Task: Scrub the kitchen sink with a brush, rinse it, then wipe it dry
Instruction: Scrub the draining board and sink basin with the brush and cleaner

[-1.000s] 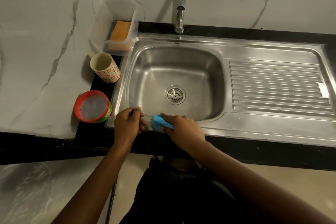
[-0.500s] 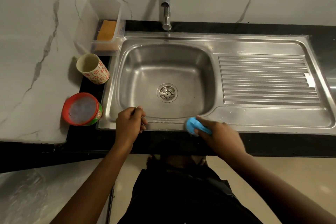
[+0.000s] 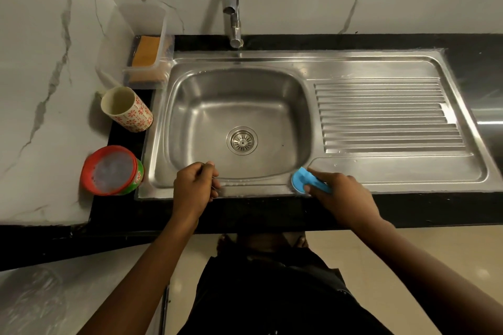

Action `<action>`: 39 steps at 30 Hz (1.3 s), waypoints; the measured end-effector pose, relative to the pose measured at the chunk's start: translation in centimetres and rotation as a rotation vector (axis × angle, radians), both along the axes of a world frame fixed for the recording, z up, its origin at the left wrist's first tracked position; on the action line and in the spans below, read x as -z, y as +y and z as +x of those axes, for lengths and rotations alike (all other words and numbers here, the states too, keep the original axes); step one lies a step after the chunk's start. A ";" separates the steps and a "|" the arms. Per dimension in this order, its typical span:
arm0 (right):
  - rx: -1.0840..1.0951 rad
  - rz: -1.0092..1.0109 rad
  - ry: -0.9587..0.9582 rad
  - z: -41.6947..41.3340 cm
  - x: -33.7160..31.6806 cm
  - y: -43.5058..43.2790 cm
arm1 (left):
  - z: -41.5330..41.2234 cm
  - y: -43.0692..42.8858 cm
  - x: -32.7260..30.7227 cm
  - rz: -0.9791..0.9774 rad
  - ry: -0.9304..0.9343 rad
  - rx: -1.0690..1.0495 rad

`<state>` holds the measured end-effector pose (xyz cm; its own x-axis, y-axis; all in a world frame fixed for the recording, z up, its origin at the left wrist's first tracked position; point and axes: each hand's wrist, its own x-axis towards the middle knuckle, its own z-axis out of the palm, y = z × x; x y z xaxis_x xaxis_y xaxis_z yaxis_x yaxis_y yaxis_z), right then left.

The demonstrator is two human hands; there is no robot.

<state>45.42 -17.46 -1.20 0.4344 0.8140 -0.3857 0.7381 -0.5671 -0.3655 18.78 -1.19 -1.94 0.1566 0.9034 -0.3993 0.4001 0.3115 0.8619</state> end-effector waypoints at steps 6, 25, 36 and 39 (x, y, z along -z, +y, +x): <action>-0.021 0.043 0.070 -4.9 1.6 5.4 | 0.6 -0.8 0.0 -0.001 0.000 0.023; 0.134 0.007 0.144 -2.3 1.6 4.9 | 2.8 -2.0 -0.1 -0.015 0.000 0.089; 0.176 0.074 -0.144 3.2 2.7 -0.3 | 3.5 -1.6 -0.2 -0.013 -0.005 0.125; 0.217 0.084 -0.171 4.0 2.3 -1.6 | 3.7 -1.6 -0.3 -0.010 -0.008 0.125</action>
<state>49.39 -19.07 -3.49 0.6549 0.7208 -0.2270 0.6576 -0.6916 -0.2988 22.44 -2.77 -1.63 0.2711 0.8724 -0.4067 0.4296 0.2685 0.8622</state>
